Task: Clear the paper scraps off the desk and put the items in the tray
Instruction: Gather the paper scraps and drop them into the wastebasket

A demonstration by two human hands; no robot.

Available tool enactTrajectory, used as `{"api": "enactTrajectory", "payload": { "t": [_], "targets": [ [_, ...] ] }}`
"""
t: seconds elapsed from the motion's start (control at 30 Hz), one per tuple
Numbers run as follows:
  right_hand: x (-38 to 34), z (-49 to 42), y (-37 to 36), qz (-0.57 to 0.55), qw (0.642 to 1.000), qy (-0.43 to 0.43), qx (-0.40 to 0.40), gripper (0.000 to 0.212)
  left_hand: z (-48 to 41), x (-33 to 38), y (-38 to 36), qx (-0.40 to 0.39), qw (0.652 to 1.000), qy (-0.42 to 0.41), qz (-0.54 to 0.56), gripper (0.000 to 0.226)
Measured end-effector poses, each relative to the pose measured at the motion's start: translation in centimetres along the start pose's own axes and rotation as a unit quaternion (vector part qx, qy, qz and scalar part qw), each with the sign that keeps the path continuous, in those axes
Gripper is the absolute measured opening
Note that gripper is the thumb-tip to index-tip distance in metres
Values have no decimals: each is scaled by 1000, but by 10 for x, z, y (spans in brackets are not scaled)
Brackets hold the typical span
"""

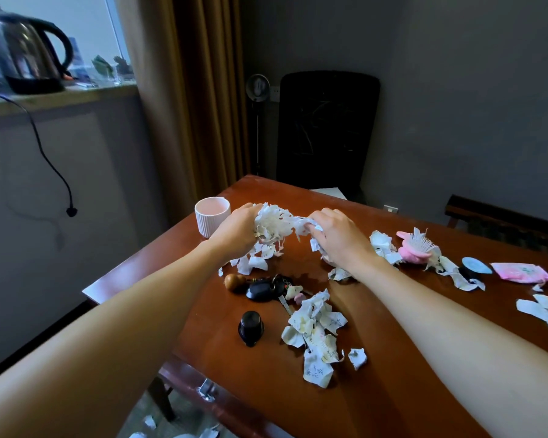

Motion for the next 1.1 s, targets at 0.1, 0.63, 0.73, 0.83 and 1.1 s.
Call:
{"api": "enactTrajectory", "payload": {
  "t": [0.1, 0.63, 0.73, 0.83, 1.1],
  "targets": [
    [-7, -2, 10, -3, 1000, 0, 8, 26, 1, 5, 12, 11, 1000, -8, 13, 49],
    [-39, -18, 47, -21, 999, -4, 33, 31, 6, 29, 81, 66, 995, -27, 69, 34],
    [-45, -19, 52, -28, 999, 1, 34, 31, 9, 34, 92, 68, 993, -43, 81, 28],
    [-54, -19, 57, -36, 999, 11, 34, 30, 13, 33, 103, 81, 992, -41, 82, 31],
    [-82, -19, 67, -38, 998, 35, 43, 29, 31, 27, 131, 94, 991, -49, 81, 27]
  ]
}}
Point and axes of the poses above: each hand's wrist, its own z-axis away from the middle knuckle, its own y-axis out of the back of the hand, x = y × z, the point moved 5 cm from there along -z, towards the middle knuckle, and after that the axes turned 13 degrees about x, right-handed, at the moved point
